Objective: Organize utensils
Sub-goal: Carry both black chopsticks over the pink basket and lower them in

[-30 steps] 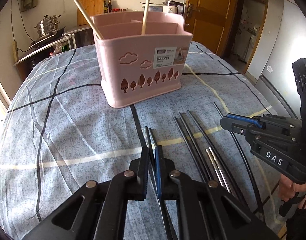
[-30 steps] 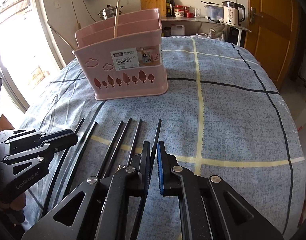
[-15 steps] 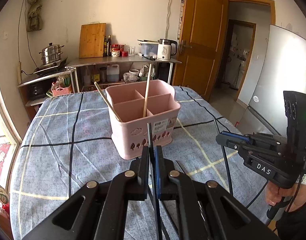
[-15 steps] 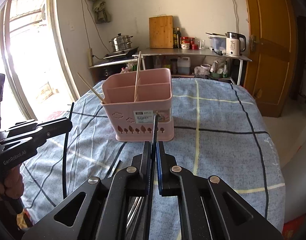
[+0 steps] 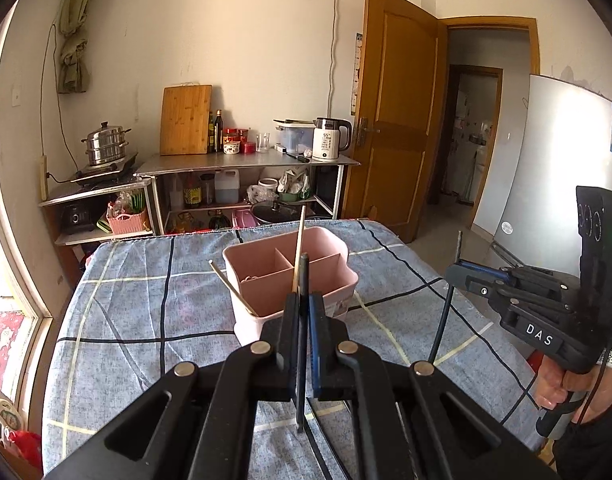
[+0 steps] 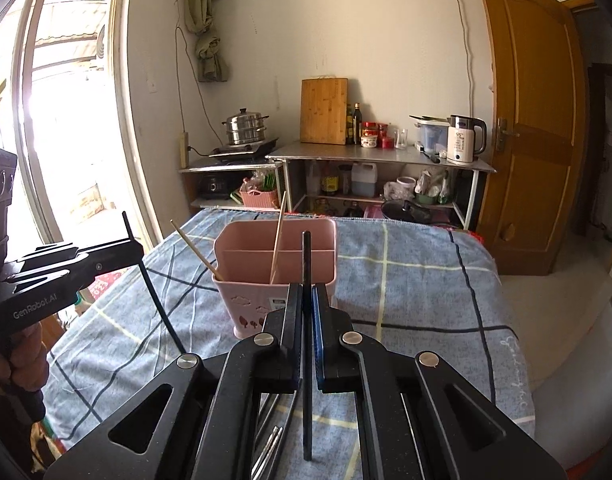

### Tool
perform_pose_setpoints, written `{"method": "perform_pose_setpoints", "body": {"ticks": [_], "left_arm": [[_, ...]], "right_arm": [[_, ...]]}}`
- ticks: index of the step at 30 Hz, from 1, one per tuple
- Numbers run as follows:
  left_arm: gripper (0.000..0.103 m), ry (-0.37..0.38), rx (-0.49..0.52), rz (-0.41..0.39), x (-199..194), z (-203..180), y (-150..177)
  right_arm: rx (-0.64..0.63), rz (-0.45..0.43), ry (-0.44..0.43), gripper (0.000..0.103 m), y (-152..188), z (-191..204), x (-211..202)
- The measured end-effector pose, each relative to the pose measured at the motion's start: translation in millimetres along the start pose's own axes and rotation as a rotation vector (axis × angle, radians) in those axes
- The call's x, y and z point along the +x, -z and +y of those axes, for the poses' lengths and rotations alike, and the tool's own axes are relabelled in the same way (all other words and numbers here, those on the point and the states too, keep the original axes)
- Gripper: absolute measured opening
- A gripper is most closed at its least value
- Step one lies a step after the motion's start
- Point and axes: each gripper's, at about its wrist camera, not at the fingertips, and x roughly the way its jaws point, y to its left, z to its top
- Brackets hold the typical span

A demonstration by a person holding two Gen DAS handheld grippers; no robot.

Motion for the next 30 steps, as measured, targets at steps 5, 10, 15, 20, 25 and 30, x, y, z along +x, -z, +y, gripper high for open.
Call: {"method": "perform_pose_setpoints", "body": {"ticks": [5, 10, 15, 20, 25, 30], "left_arm": [[0.005, 0.005, -0.004, 0.01, 4, 1, 2], [0.005, 0.005, -0.001, 0.012, 5, 0, 2], [0.005, 0.006, 0.002, 0.013, 5, 1, 1], [0.005, 0.004, 0.004, 0.012, 4, 2, -1], [0.005, 0.009, 0.001, 0.013, 1, 5, -8], [0.005, 0.017, -0.004, 0.001, -1, 11, -25]], "right_arm": [[0.0, 0.001, 0.0, 0.005, 0, -1, 0], [-0.004, -0.002, 0.0, 0.005, -1, -1, -2], [-0.014, -0.017, -0.001, 0.005, -5, 1, -7], [-0.021, -0.026, -0.01, 0.005, -8, 3, -10], [-0.035, -0.035, -0.023, 0.005, -14, 7, -10], [-0.043, -0.049, -0.039, 0.005, -25, 12, -6]]}}
